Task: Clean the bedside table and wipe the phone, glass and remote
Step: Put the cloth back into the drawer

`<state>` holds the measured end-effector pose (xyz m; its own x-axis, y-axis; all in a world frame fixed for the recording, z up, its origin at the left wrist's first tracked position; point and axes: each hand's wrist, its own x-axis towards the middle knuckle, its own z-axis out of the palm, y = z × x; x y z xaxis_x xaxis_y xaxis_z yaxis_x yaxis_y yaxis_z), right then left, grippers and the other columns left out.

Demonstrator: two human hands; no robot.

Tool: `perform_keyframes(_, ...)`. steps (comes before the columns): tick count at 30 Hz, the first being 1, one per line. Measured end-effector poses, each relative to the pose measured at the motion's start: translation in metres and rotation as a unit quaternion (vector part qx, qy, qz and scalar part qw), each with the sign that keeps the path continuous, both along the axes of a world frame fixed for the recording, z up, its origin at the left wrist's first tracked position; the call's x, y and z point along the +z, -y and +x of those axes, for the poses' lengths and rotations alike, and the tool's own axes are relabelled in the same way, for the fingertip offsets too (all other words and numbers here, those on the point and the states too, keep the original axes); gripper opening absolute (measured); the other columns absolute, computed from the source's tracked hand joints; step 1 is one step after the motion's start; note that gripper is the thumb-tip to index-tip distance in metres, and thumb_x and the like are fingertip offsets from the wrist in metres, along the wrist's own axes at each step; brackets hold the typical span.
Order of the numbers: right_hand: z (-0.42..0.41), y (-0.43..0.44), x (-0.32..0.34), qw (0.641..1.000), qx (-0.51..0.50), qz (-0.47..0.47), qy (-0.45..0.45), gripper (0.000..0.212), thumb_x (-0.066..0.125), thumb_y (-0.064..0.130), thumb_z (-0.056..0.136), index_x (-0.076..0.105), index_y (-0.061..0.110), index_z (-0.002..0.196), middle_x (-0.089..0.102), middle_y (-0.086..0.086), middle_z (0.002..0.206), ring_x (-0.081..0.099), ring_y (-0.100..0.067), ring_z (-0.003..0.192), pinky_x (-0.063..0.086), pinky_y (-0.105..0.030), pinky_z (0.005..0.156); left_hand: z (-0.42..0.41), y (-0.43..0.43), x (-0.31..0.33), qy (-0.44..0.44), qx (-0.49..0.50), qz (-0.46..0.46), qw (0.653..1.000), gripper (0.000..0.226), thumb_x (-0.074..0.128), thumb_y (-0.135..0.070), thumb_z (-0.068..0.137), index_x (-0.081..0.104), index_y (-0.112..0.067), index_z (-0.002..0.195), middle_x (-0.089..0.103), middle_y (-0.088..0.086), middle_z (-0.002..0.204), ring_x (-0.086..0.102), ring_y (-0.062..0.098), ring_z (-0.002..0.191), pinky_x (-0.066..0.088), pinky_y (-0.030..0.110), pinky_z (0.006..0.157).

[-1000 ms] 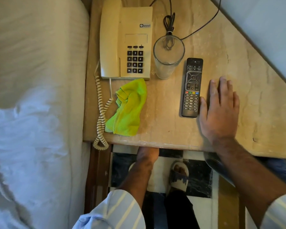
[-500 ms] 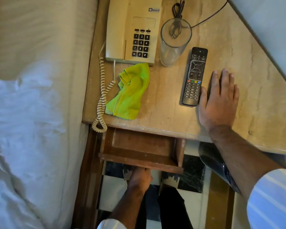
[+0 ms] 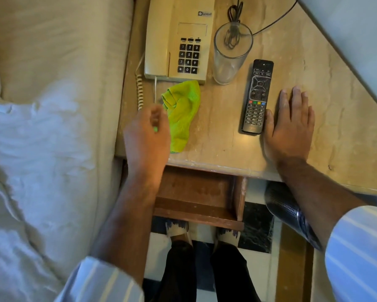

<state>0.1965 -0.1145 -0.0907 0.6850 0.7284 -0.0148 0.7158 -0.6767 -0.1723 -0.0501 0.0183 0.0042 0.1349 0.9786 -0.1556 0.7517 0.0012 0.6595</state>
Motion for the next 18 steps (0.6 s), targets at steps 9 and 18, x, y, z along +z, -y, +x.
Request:
perform_keyframes(9, 0.0, 0.001, 0.001, 1.0, 0.0, 0.002, -0.003, 0.063, 0.027, 0.045, 0.113, 0.021, 0.016, 0.17, 0.014, -0.01, 0.179, 0.009, -0.028, 0.166, 0.008, -0.05, 0.134, 0.05, -0.061, -0.036, -0.176, -0.066, -0.091, 0.978, 0.065, 0.083, -0.048, 0.083, 0.061, -0.013, 0.134, 0.066, 0.009, 0.133, 0.061, 0.03, 0.127, 0.052, 0.041, 0.097)
perform_keyframes(18, -0.001, 0.001, 0.001, 1.0, -0.004, 0.009, -0.002, 0.063, 0.028, 0.045, 0.113, 0.025, 0.015, 0.169, 0.016, -0.011, 0.178, 0.011, -0.029, 0.166, 0.01, -0.051, 0.133, 0.03, -0.029, -0.001, -0.031, -0.023, -0.124, 0.992, 0.028, 0.078, -0.032, 0.082, 0.063, -0.03, 0.107, 0.055, -0.017, 0.084, 0.058, 0.002, 0.081, 0.037, 0.011, 0.054)
